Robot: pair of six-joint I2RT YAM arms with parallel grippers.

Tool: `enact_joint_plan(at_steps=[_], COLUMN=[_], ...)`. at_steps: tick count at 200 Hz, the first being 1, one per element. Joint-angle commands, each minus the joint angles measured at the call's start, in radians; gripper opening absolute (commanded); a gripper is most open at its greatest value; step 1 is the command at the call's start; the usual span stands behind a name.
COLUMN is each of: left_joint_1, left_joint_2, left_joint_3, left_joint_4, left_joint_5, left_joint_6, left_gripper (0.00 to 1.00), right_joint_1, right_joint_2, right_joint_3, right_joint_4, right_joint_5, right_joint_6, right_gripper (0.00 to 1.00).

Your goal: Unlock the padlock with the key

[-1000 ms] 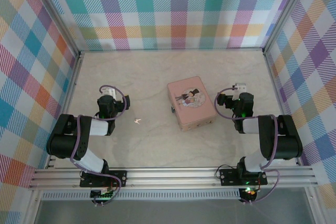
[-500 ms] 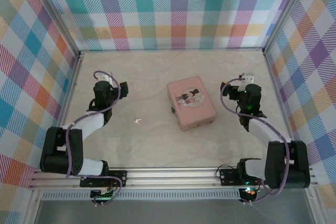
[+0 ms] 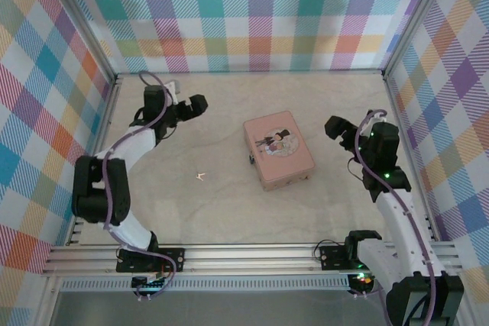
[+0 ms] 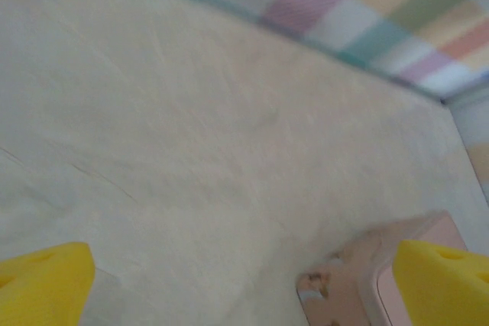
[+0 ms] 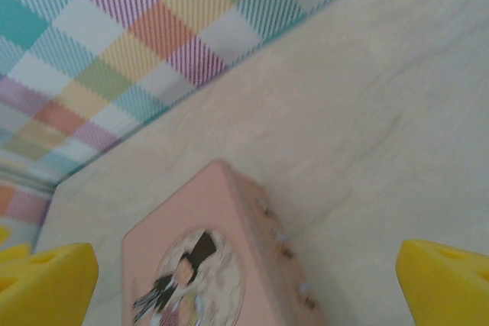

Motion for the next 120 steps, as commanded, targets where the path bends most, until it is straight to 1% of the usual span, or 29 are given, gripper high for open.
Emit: enact_joint_plan(at_steps=[1, 16, 53, 76, 81, 120], left_joint_1=[-0.070, -0.114, -0.211, -0.257, -0.266, -0.311], left_joint_2=[0.087, 0.172, 0.344, 0.440, 0.460, 0.580], left_joint_3=[0.148, 0.249, 0.482, 0.604, 0.632, 0.806], left_joint_4=[-0.106, -0.163, -0.298, -0.345, -0.387, -0.509], left_joint_5=[0.150, 0.172, 0.208, 0.231, 0.234, 0.259], left_joint_6=[-0.008, 0.013, 0.065, 0.080, 0.085, 0.126], left_gripper=[0.98, 0.94, 0.90, 0.90, 0.90, 0.90], right_joint_1=[0.000, 0.007, 0.029, 0.052, 0.057, 0.098], right_joint_2=[-0.036, -0.062, -0.139, -0.171, -0.175, -0.181], right_joint_3=[-0.030, -0.065, -0.146, -0.197, -0.206, -0.269], right_joint_4=[-0.162, -0.211, -0.305, -0.320, -0.319, -0.285], right_joint_5=[-0.140, -0.167, -0.208, -0.219, -0.221, -0.235], right_joint_6=[0.098, 0.123, 0.174, 0.201, 0.208, 0.256], right_gripper=[1.00, 1.00, 0.98, 0.98, 0.97, 0.97])
